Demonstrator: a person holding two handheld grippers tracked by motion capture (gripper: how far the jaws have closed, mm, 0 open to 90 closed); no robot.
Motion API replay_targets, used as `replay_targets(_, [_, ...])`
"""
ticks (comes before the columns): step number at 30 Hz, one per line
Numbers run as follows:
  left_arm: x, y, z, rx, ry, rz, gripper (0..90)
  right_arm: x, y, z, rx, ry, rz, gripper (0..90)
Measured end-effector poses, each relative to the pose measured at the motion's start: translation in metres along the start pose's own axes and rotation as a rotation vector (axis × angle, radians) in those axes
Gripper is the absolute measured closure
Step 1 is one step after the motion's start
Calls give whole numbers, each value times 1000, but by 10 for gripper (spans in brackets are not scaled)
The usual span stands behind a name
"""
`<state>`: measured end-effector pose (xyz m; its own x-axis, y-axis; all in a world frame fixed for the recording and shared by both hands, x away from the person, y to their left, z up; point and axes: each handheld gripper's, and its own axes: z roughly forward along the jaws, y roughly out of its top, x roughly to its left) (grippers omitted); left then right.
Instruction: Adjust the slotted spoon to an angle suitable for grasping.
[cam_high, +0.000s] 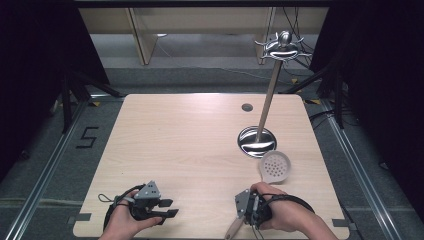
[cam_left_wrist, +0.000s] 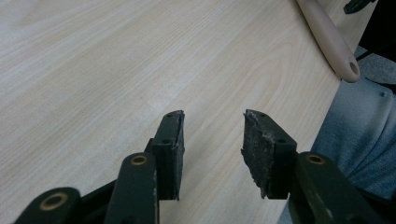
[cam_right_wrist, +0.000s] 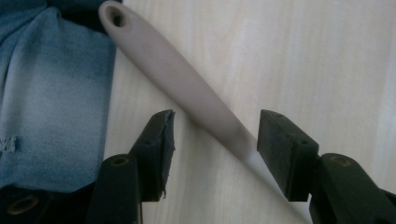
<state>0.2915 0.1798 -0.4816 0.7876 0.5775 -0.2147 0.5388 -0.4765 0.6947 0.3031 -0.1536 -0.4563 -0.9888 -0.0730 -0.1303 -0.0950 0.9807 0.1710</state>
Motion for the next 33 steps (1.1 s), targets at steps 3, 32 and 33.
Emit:
replay_targets(3, [0,0,0,-2,1,1,572,-3,5,5,-30,-14,-109,445])
replay_targets(32, [1,0,0,4,2,15,557,-4,23,23,95,64,-220,517])
replay_targets(33, [1,0,0,4,4,16,557,-5,26,23,118,71,-235,531])
